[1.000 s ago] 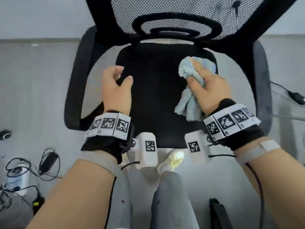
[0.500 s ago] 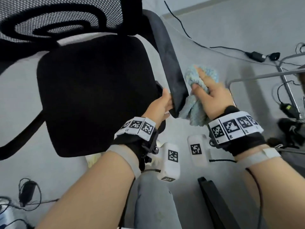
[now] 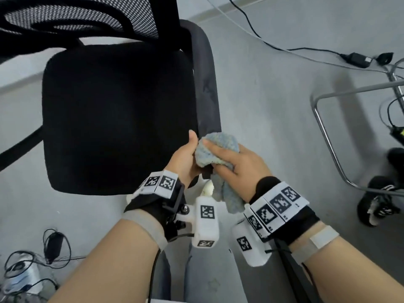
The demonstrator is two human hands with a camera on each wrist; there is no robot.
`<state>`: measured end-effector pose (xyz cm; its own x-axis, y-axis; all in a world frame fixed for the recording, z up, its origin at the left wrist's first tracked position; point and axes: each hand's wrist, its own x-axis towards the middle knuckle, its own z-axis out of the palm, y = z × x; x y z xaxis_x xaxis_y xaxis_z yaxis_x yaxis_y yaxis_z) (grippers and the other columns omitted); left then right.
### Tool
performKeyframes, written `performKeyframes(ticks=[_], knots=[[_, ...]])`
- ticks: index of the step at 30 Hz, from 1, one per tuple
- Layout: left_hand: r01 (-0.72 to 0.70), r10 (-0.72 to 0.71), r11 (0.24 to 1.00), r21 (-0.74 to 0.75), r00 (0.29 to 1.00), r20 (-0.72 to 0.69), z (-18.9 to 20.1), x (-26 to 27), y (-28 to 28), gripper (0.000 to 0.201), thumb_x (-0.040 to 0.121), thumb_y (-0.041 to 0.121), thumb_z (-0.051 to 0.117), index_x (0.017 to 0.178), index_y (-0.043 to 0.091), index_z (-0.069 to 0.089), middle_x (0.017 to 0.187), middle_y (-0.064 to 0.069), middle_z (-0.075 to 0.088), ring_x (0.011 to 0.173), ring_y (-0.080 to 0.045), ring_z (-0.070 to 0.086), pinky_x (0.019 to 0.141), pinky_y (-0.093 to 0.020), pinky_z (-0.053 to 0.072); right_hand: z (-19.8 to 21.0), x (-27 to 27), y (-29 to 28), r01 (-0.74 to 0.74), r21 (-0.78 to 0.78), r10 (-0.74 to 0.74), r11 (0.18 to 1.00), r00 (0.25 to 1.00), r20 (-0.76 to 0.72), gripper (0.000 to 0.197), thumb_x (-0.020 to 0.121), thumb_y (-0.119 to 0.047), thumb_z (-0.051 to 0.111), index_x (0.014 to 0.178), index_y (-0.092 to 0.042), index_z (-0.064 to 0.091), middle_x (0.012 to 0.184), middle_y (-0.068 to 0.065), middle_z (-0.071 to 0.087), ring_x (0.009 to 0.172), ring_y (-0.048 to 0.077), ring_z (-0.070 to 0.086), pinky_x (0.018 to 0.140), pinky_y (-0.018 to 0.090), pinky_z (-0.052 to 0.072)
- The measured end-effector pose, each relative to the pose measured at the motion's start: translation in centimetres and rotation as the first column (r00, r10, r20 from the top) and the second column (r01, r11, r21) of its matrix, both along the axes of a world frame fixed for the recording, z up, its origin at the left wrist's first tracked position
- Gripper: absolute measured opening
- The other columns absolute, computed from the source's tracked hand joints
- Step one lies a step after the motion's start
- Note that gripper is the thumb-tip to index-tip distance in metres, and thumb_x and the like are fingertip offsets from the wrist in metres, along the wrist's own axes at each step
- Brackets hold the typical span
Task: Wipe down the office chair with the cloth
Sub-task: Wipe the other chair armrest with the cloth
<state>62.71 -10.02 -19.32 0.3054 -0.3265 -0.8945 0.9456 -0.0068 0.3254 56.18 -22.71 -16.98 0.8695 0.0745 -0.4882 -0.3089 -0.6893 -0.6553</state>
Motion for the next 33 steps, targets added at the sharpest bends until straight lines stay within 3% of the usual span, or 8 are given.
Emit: performKeyframes(ticks=[2, 5, 10, 19, 21, 25, 27, 33], knots=[[0.023, -0.022, 0.999, -0.034, 0.999, 0.044, -0.2, -0.1, 1.7, 0.054, 0.096, 0.048, 0.020, 0.120, 0.014, 0.055, 0.125, -0.008, 0.059, 0.106, -0.016, 0.059, 0.081, -0.027, 0.050, 0.4, 2.0, 0.2, -0.113, -0.120, 0.113, 0.986, 0.994, -0.007, 0.046, 0.092, -0.037, 0.044, 0.132, -0.055, 0.029, 0.136, 0.000, 0.044, 0.112, 0.026, 0.052, 0.094, 0.036, 0.045], [0.030, -0.030, 0.999, -0.011, 0.999, 0.045, -0.2, 0.4, 3.0, 0.045, 0.097, 0.045, 0.022, 0.102, 0.021, 0.060, 0.104, 0.001, 0.067, 0.094, -0.009, 0.063, 0.080, -0.028, 0.050, -0.1, 7.6, 0.0, -0.047, -0.180, 0.059, 0.983, 0.996, 0.060, 0.042, 0.093, -0.036, 0.044, 0.131, -0.050, 0.036, 0.132, 0.006, 0.049, 0.113, 0.029, 0.051, 0.096, 0.039, 0.043], [0.073, -0.075, 0.997, 0.034, 0.996, 0.051, -0.6, 1.5, 4.4, 0.045, 0.096, 0.045, 0.029, 0.111, 0.015, 0.059, 0.123, -0.010, 0.062, 0.115, -0.023, 0.057, 0.094, -0.043, 0.048, -1.8, 17.2, -0.8, 0.066, -0.163, -0.052, 0.984, 0.995, 0.088, 0.040, 0.092, -0.033, 0.048, 0.132, -0.036, 0.044, 0.138, 0.001, 0.050, 0.125, 0.024, 0.046, 0.103, 0.029, 0.034], [0.256, -0.244, 0.966, -0.030, 0.946, 0.213, -0.4, 3.9, 5.7, 0.035, 0.099, 0.021, 0.033, 0.132, 0.027, 0.044, 0.114, -0.003, 0.059, 0.107, -0.022, 0.055, 0.084, -0.040, 0.051, 0.4, 9.1, 1.1, -0.267, -0.292, 0.282, 0.918, 0.960, 0.008, 0.041, 0.093, -0.044, 0.040, 0.131, -0.057, 0.029, 0.132, 0.000, 0.046, 0.114, 0.025, 0.051, 0.089, 0.033, 0.041], [0.270, -0.258, 0.962, -0.039, 0.947, 0.191, -0.4, 3.8, 5.9, 0.038, 0.099, 0.022, 0.033, 0.136, 0.028, 0.042, 0.120, -0.004, 0.057, 0.110, -0.024, 0.054, 0.081, -0.042, 0.053, 0.2, 11.4, 0.9, -0.215, -0.333, 0.237, 0.918, 0.971, 0.027, 0.039, 0.093, -0.043, 0.042, 0.130, -0.055, 0.035, 0.128, 0.003, 0.046, 0.111, 0.027, 0.051, 0.085, 0.033, 0.040], [0.282, -0.267, 0.958, -0.053, 0.944, 0.191, -0.6, 3.6, 6.4, 0.039, 0.099, 0.022, 0.034, 0.136, 0.032, 0.042, 0.125, -0.005, 0.056, 0.111, -0.024, 0.054, 0.079, -0.041, 0.054, -2.0, 18.1, 0.0, 0.025, -0.282, -0.005, 0.959, 0.998, 0.070, 0.038, 0.090, -0.040, 0.047, 0.128, -0.043, 0.046, 0.128, 0.011, 0.048, 0.113, 0.034, 0.050, 0.099, 0.043, 0.040], [0.309, -0.290, 0.949, -0.068, 0.935, 0.204, -0.6, 3.8, 6.6, 0.039, 0.099, 0.020, 0.034, 0.136, 0.031, 0.043, 0.124, -0.004, 0.057, 0.111, -0.024, 0.055, 0.081, -0.043, 0.054, -2.3, 19.6, -0.4, 0.106, -0.197, -0.092, 0.975, 0.993, 0.080, 0.038, 0.090, -0.036, 0.047, 0.128, -0.041, 0.047, 0.132, 0.008, 0.049, 0.116, 0.030, 0.051, 0.101, 0.037, 0.039], [0.432, -0.406, 0.899, -0.070, 0.883, 0.236, -0.8, 4.2, 7.3, 0.044, 0.099, 0.014, 0.036, 0.135, 0.039, 0.041, 0.121, -0.002, 0.060, 0.110, -0.021, 0.055, 0.080, -0.039, 0.056, -2.4, 14.6, 0.0, 0.089, -0.146, -0.075, 0.985, 0.993, 0.096, 0.037, 0.090, -0.035, 0.047, 0.127, -0.037, 0.050, 0.126, 0.014, 0.054, 0.112, 0.031, 0.053, 0.098, 0.042, 0.043]])
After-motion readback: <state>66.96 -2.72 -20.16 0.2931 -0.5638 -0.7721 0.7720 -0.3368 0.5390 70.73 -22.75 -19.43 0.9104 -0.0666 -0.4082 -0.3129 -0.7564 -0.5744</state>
